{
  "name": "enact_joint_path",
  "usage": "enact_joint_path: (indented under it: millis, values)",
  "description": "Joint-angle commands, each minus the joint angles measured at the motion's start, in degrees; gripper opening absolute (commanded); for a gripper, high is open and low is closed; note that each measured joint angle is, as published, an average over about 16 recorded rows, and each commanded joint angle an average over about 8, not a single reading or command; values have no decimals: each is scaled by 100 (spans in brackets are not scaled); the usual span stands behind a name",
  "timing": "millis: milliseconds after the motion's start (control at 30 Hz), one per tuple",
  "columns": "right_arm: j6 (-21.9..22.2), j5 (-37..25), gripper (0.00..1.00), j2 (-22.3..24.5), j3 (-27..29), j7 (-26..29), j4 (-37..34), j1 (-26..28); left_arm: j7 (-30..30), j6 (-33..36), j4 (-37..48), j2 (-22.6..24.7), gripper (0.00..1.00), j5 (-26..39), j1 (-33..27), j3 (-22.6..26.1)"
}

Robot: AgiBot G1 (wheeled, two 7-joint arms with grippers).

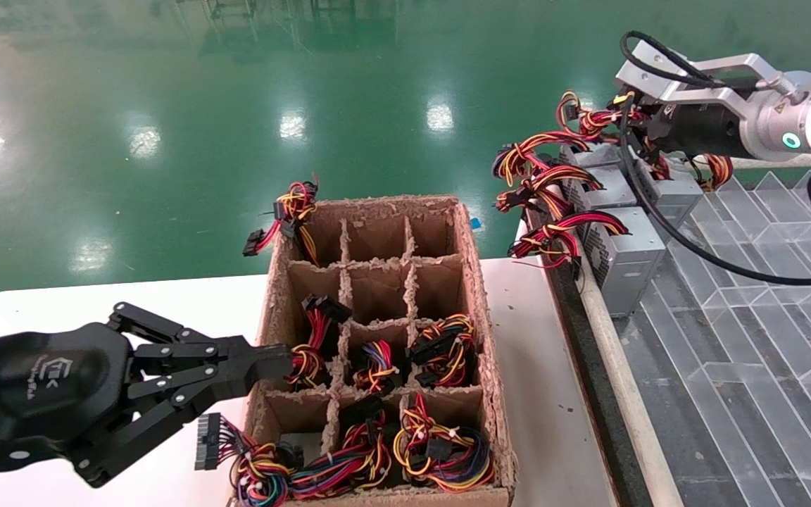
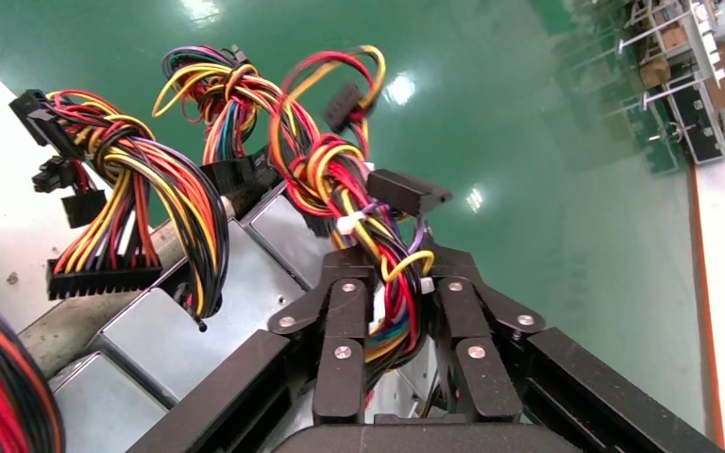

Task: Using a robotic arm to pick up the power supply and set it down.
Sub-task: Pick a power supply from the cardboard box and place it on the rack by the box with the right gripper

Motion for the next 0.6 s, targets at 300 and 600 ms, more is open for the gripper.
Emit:
enact_joint_path:
  millis: [300,600]
  values:
    - [-769,379,100,-15,-33,-145,-74,245,0,0,0,0,0,0,0,0]
    - [-1520,733,100,-17,-47,-433,-191,614,0,0,0,0,0,0,0,0]
